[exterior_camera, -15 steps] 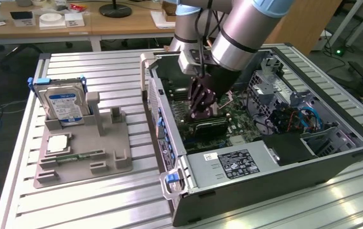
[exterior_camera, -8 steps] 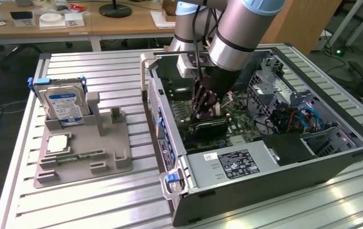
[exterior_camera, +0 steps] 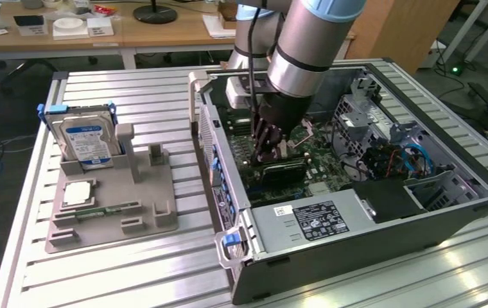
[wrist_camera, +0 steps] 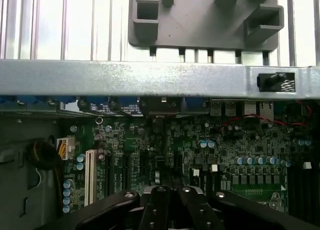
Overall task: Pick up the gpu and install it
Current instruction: 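Press down on the gpu until it lock into place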
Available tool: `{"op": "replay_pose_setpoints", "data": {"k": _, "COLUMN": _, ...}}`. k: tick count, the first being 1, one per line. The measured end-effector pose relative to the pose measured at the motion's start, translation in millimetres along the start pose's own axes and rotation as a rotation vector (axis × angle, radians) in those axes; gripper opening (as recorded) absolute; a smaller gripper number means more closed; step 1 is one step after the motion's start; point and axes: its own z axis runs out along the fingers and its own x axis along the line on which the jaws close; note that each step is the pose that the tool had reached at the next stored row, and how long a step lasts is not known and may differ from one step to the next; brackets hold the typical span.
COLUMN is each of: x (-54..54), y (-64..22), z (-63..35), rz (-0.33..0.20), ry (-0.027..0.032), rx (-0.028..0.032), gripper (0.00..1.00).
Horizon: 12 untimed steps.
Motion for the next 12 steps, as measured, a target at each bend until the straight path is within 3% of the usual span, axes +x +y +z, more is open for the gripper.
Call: {"op": "replay_pose_setpoints", "data": {"k": 12, "x": 0.2, "y": -0.6, "z": 7.3, "rz": 0.000, "ry": 0.0014, "rx": -0.0001, "gripper": 0.11}}
